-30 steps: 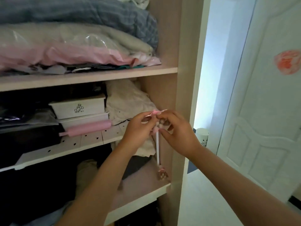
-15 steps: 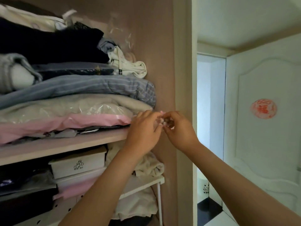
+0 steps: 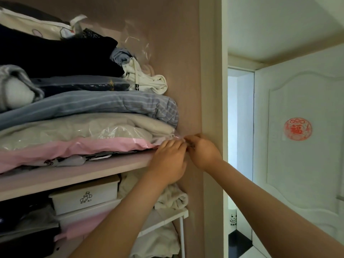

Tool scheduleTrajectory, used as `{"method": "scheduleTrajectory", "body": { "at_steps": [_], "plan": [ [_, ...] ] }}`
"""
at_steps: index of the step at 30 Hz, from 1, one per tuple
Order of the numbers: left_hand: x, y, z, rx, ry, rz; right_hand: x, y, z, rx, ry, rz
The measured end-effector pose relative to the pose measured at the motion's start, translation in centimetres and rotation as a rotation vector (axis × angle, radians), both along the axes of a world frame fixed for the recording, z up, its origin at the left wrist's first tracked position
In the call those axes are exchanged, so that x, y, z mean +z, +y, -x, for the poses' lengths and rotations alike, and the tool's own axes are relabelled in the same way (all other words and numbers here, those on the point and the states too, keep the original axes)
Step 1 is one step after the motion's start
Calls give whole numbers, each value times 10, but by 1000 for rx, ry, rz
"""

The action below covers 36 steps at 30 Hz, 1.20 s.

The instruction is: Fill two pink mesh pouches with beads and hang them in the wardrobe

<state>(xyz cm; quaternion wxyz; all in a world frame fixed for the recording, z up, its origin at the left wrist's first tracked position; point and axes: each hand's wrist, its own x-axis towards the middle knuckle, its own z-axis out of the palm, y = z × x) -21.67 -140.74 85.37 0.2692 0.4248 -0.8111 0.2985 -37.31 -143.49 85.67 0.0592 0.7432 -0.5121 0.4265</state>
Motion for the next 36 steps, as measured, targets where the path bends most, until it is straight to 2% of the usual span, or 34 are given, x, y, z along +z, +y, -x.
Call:
{"method": "scheduleTrajectory", "body": {
  "at_steps": [5,7,12,16,21,25,31,36],
  "plan": [
    [-6,-2,8,-44,125,-192,-12,14,2,-50,54,100],
    [-4,-4,9,-48,169,-244,-19,15,1,13,114,69],
    [4,-9,11,-37,185,-335,-25,3,-4,-33,231,14],
    [12,-18,15,-42,217,-448,-13,-4,-5,8,192,-78],
    [9,-20,10,-89,325,-404,-23,3,-3,38,145,-7],
    [11,-33,8,-56,217,-453,-15,3,0,22,197,-83],
    [22,-35,9,40,159,-531,2,7,0,54,254,-167],
    [20,-13,2,-96,250,-485,2,22,7,135,191,-170]
  ]
}}
